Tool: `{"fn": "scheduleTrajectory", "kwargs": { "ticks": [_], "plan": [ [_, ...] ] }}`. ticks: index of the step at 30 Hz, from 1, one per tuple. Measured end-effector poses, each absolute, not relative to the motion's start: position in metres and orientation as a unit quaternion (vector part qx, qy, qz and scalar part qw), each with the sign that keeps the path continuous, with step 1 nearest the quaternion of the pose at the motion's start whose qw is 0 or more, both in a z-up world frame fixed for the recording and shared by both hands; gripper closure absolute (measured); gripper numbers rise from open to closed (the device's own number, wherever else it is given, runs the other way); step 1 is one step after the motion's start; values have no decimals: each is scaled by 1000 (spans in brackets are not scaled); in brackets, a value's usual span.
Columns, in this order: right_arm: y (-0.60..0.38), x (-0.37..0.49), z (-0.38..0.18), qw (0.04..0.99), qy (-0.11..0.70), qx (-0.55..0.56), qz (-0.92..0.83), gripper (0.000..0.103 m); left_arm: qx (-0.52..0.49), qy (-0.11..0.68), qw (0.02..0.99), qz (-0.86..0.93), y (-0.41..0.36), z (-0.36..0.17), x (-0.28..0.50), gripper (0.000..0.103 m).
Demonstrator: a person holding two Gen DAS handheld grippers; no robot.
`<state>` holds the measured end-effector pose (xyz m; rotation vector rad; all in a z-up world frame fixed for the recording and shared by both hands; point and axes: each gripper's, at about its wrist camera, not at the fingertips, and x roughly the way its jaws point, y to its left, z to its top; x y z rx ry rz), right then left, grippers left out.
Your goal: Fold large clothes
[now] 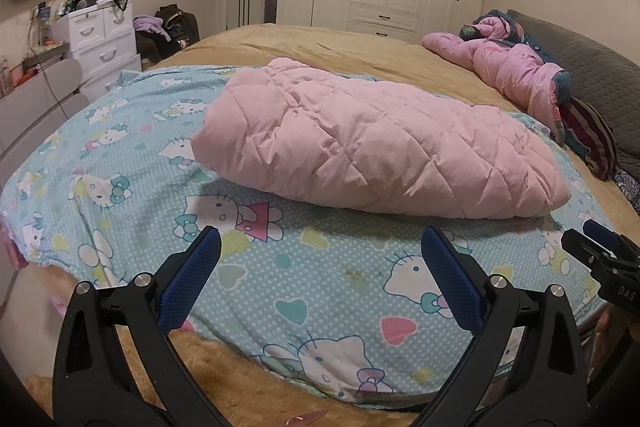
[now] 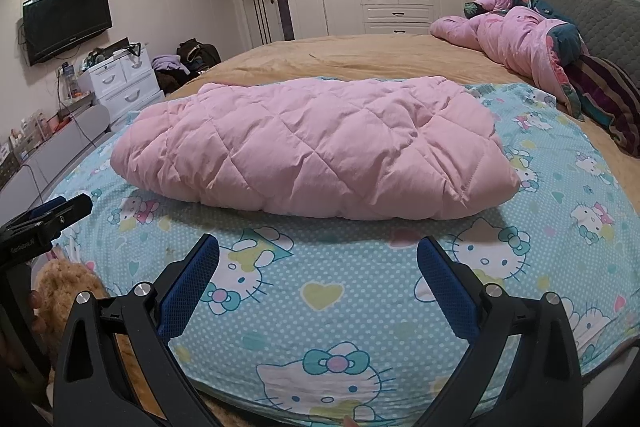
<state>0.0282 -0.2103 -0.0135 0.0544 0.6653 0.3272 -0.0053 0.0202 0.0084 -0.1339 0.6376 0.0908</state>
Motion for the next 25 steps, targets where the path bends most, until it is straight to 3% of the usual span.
{"fn": "scheduleTrajectory", "kwargs": {
  "ticks": [15,20,25],
  "plan": [
    [-240,34,-21,934,340,56,92,4,-68,339,937,49,40,0,-9,9],
    [-346,32,-40,915,364,159,-70,4,-62,352,930,83,60,4,16,9],
    [-499,-28,-80,843,366,193,-345,4,-57,343,921,177,174,21,49,9]
  ]
}}
